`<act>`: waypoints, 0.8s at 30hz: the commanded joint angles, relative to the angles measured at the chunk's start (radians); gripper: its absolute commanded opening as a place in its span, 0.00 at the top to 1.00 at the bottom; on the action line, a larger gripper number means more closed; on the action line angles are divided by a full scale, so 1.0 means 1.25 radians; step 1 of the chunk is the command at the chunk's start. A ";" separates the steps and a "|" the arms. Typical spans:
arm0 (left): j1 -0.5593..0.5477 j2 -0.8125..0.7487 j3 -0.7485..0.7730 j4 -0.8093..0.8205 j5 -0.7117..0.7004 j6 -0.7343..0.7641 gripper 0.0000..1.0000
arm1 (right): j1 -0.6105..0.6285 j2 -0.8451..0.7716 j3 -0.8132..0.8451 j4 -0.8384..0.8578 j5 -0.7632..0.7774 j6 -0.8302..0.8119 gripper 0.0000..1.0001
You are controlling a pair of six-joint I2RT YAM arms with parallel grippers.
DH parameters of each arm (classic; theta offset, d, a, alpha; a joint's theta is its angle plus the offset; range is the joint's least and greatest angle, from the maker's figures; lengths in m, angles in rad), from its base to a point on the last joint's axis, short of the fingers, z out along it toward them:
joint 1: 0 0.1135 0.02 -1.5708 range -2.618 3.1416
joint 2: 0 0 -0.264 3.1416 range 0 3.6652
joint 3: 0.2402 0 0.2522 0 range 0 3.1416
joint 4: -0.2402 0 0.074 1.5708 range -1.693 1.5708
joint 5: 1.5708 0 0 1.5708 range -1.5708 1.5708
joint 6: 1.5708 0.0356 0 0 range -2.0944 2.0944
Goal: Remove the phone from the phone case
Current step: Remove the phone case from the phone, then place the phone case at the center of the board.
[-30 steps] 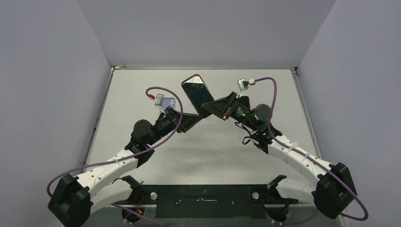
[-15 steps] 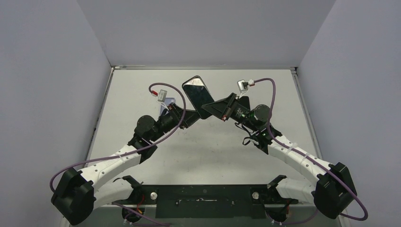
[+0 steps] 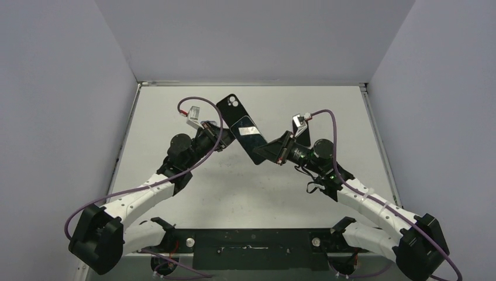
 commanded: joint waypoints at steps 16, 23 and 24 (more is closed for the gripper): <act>0.167 0.340 0.381 -0.628 0.129 0.451 1.00 | -0.034 -0.143 -0.065 -0.295 0.213 -0.168 1.00; 0.187 0.520 0.559 -0.821 0.070 0.595 1.00 | -0.039 -0.133 -0.070 -0.314 0.247 -0.192 1.00; 0.192 0.545 0.574 -0.840 0.065 0.605 1.00 | -0.040 -0.135 -0.069 -0.320 0.252 -0.199 1.00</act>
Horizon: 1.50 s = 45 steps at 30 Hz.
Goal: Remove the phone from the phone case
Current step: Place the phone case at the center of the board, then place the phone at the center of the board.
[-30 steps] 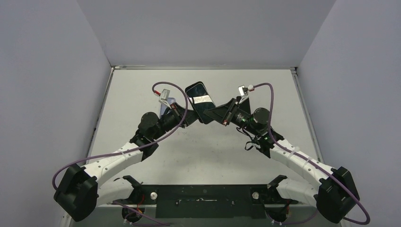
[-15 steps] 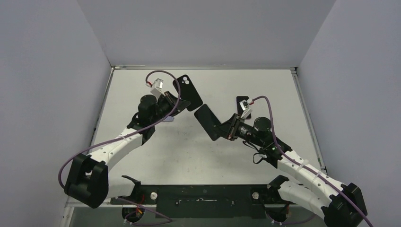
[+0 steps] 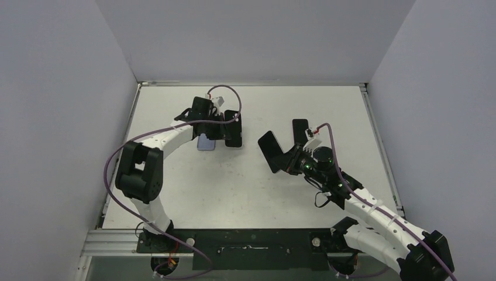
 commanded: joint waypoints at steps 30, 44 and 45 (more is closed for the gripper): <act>0.075 0.028 0.144 -0.212 -0.038 0.123 0.29 | -0.010 0.136 0.048 0.099 0.115 -0.062 1.00; 0.057 -0.520 -0.224 -0.179 -0.187 0.103 0.12 | -0.137 0.431 0.094 0.357 0.170 0.082 1.00; 0.056 -0.553 -0.249 -0.176 -0.202 0.097 0.12 | -0.144 0.454 0.103 0.375 0.166 0.084 1.00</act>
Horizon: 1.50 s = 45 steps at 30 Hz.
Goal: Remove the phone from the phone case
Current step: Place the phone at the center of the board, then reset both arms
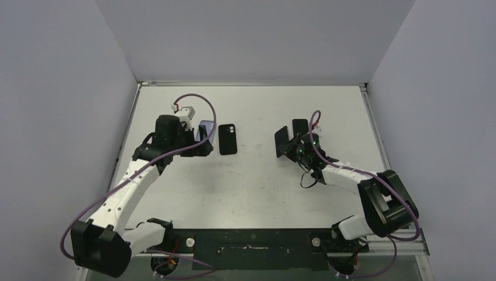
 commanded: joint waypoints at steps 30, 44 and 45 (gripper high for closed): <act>-0.035 -0.272 -0.202 0.054 -0.131 -0.114 0.11 | -0.093 0.196 0.077 0.079 -0.091 0.005 0.13; -0.033 -0.518 -0.210 -0.008 -0.292 -0.077 0.08 | -0.104 -0.427 0.068 -0.443 0.099 -0.354 0.00; -0.033 -0.544 -0.212 -0.013 -0.307 -0.072 0.07 | -0.105 -0.479 0.078 -0.478 0.123 -0.384 0.00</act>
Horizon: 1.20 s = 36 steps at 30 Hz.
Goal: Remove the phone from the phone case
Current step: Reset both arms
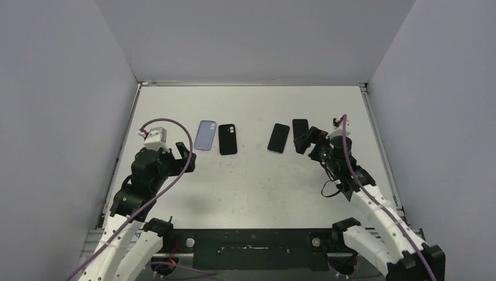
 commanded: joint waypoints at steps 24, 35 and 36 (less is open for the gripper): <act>0.001 -0.486 -0.070 -0.075 -0.332 -0.003 0.03 | -0.005 -0.674 0.053 -0.347 0.350 -0.408 0.00; 0.004 -0.483 -0.071 -0.081 -0.340 -0.012 0.03 | -0.005 -0.676 0.052 -0.328 0.280 -0.422 0.00; 0.005 -0.482 -0.074 -0.079 -0.339 -0.012 0.03 | -0.005 -0.675 0.052 -0.328 0.283 -0.423 0.00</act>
